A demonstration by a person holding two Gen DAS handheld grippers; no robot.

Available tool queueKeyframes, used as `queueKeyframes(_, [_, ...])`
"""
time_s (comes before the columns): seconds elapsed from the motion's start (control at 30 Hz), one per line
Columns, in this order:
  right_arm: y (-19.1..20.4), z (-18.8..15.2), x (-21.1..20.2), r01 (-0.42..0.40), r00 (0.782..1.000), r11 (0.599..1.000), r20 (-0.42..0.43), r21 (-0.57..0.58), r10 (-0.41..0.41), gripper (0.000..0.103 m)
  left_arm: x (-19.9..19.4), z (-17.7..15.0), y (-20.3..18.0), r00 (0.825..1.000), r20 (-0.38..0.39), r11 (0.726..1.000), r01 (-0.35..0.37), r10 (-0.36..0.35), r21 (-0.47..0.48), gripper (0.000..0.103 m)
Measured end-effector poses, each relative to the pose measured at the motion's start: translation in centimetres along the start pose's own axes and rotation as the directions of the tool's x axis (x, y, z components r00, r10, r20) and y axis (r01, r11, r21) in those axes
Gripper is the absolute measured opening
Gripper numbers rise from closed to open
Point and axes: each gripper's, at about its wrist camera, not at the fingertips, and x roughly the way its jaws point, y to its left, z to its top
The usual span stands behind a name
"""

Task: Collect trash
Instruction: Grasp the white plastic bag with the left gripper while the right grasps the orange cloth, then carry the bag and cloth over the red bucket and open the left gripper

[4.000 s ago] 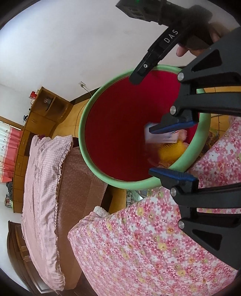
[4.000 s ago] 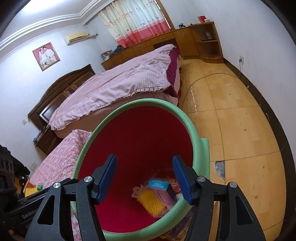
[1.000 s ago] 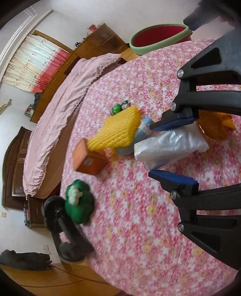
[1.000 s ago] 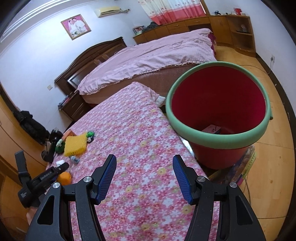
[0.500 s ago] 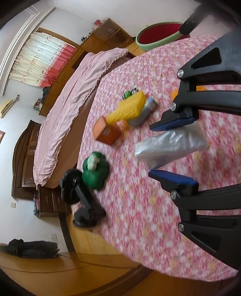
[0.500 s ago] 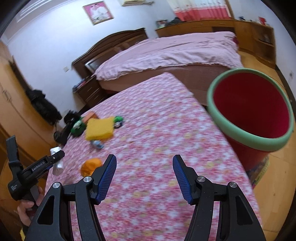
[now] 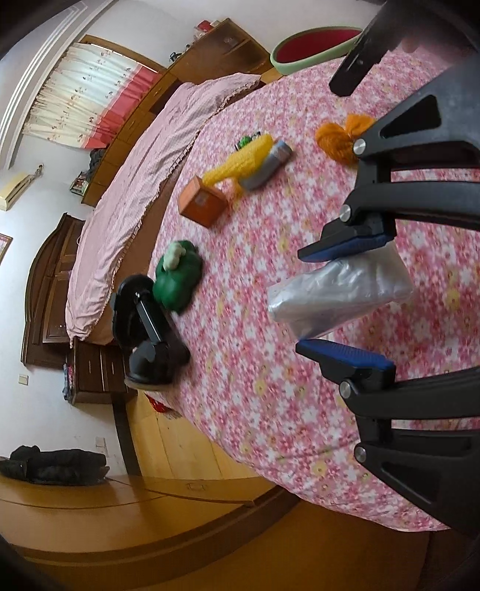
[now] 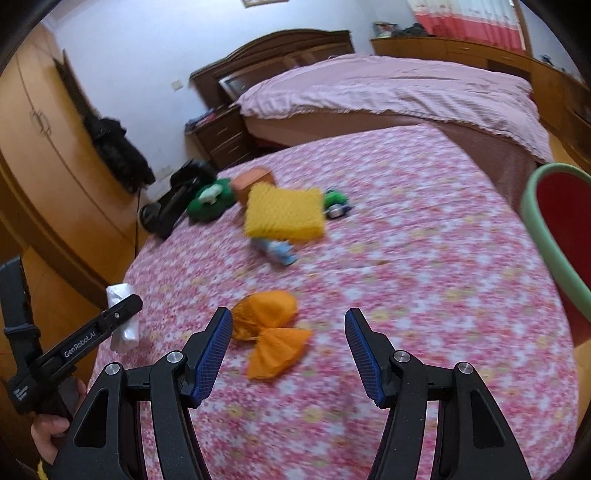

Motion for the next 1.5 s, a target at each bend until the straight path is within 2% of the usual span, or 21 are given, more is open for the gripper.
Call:
queueKeyframes(0.17, [1.5,-0.3,2.4,0.011,0.999,0.999,-0.041,-0.035,-0.013,0.065,0.4,-0.4,0.8,1.0,-0.011,1.0,0.008,-0.008,-0.011,0.044])
queueKeyframes(0.33, [2.5,-0.6,3.9,0.043,0.998,0.996,-0.037,-0.082,-0.046,0.065,0.7,-0.7,1.3,1.0,-0.019,1.0,0.015,-0.016,-0.017,0.044])
queueKeyframes(0.5, [2.4,-0.8,5.2,0.055,0.997,0.996,-0.055,-0.073,-0.059,0.064,1.2,-0.9,1.6,0.999,-0.03,0.999,0.024,-0.025,-0.029,0.044])
queueKeyframes(0.77, [2.5,-1.1,5.6,0.077,0.996,0.993,-0.029,-0.089,-0.08,0.053,1.8,-1.1,1.5,0.998,-0.042,0.999,0.038,-0.039,-0.033,0.044])
queueKeyframes(0.97, [2.4,-1.5,5.4,0.095,0.995,0.99,-0.012,-0.103,-0.096,0.044,1.6,-1.2,0.8,0.998,-0.04,0.998,0.054,-0.055,-0.02,0.044])
queueKeyframes(1.1, [1.9,-1.6,4.9,0.083,0.996,0.995,-0.02,-0.059,-0.084,0.032,0.9,-1.2,0.0,0.997,-0.031,0.998,0.068,-0.068,0.001,0.044])
queueKeyframes(1.5, [-0.1,-1.0,-1.3,0.04,0.994,0.996,0.094,0.073,-0.047,0.03,-1.9,-1.0,-3.2,0.99,0.0,0.988,0.137,-0.138,0.073,0.044])
